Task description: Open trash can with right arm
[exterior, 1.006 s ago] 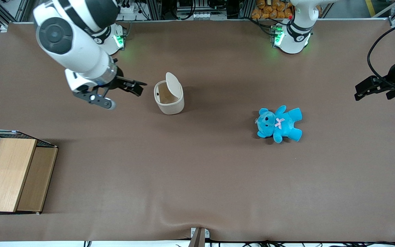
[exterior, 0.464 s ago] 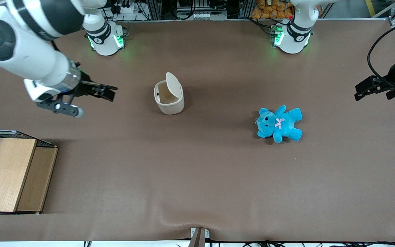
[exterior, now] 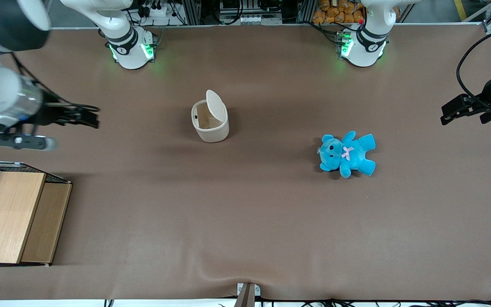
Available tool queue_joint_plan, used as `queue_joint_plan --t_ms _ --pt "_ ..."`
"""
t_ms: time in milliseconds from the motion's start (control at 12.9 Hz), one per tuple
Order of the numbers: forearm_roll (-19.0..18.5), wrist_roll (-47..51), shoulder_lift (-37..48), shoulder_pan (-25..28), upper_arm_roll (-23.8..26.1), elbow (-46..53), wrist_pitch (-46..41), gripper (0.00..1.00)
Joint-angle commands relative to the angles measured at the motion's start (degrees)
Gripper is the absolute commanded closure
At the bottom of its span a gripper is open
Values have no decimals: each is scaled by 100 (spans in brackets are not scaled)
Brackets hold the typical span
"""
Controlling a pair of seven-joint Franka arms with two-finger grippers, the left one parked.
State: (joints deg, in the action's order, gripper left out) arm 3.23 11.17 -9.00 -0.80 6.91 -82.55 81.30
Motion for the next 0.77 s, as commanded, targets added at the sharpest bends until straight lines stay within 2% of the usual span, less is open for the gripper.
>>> queue_joint_plan --t_ms 0,387,696 --pt "-58 -440 30 116 -322 221 -298 0" --pt "-41 -388 864 10 -506 -121 -457 0" --pt "-76 -388 1226 19 -507 -631 -115 0"
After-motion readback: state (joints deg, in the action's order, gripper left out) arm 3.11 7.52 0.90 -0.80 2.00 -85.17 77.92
